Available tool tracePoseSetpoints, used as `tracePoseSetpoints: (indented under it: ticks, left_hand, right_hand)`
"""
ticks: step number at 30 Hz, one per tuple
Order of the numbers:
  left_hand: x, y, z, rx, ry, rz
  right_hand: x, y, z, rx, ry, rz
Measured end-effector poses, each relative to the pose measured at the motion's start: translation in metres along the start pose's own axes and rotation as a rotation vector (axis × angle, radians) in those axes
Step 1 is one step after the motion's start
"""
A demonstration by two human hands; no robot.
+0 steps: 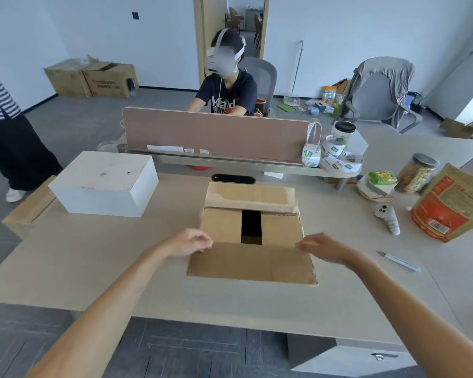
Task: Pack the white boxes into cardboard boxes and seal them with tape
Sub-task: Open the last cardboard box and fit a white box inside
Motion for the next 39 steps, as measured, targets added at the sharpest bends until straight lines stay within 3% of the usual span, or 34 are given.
tracePoseSetpoints:
  ticks: [2, 8, 12, 19, 25, 28, 31, 35, 39]
  left_hand:
    - [-0.002, 0.004, -0.013, 0.238, -0.043, 0.019]
    - [-0.014, -0.011, -0.052, 0.585, -0.153, -0.069]
    - [-0.023, -0.011, -0.065, 0.631, -0.275, -0.101]
    - [-0.014, -0.030, -0.071, 0.882, -0.549, -0.126]
    - [0.042, -0.021, -0.069, 0.704, -0.486, -0.233]
    - [0.071, -0.012, -0.059, 0.601, -0.406, -0.279]
    - [0.089, -0.008, -0.039, 0.521, -0.461, -0.318]
    - [0.106, -0.005, -0.015, 0.552, -0.574, -0.481]
    - [0.133, -0.005, 0.013, 0.528, -0.616, -0.432]
  right_hand:
    - [0.001, -0.004, -0.013, -0.134, -0.042, 0.050]
    - [-0.017, -0.022, -0.035, -0.096, -0.173, 0.143]
    - [-0.024, -0.018, -0.042, -0.296, -0.319, 0.300]
    - [0.005, -0.017, -0.061, -0.196, -0.293, 0.370]
    - [0.038, -0.007, -0.052, -0.122, -0.280, 0.407]
    - [0.060, 0.001, -0.050, -0.313, -0.263, 0.401]
    - [0.081, 0.021, -0.046, -0.401, -0.302, 0.455]
    - [0.106, 0.040, -0.034, -0.344, -0.457, 0.489]
    - [0.130, 0.053, -0.020, -0.323, -0.554, 0.418]
Point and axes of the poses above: each hand's wrist, its own x-axis towards the middle knuckle, its own z-axis out of the back of the hand, y = z × x, the point moved 6 cm from there along x, towards the middle knuckle, and after that the axes turned 6 degrees about -y, right-handed, at the moved point
